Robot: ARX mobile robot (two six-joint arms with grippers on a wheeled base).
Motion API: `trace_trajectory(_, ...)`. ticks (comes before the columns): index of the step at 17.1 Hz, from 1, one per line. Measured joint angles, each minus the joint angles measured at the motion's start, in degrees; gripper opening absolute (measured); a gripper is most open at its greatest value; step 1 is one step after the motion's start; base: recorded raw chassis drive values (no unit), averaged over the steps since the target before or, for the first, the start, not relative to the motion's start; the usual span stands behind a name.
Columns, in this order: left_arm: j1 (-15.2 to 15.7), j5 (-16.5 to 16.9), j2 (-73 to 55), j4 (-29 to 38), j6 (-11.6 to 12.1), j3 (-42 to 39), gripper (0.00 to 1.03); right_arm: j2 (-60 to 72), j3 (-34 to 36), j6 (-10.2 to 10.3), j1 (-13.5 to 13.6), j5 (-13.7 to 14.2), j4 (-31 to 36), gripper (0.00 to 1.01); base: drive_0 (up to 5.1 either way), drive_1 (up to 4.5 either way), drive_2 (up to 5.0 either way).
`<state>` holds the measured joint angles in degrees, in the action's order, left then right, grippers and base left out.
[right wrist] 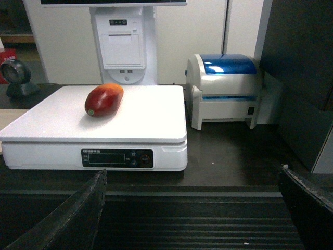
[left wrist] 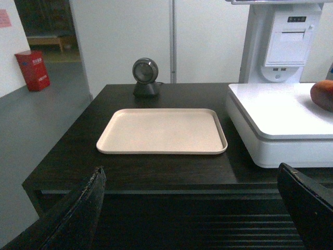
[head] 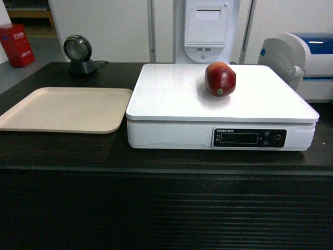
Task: Place dark red mango on scale at checkout
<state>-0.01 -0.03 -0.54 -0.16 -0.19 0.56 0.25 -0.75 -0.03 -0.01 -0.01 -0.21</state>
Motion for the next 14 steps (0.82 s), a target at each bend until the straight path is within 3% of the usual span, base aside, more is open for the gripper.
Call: trace_trajectory(14,0.00,0.00,0.00,0.00,0.17,0.00,0.98,0.02,0.00,0.00,0.00,0.00,-0.04,0.98,0.0,0.00,0.0)
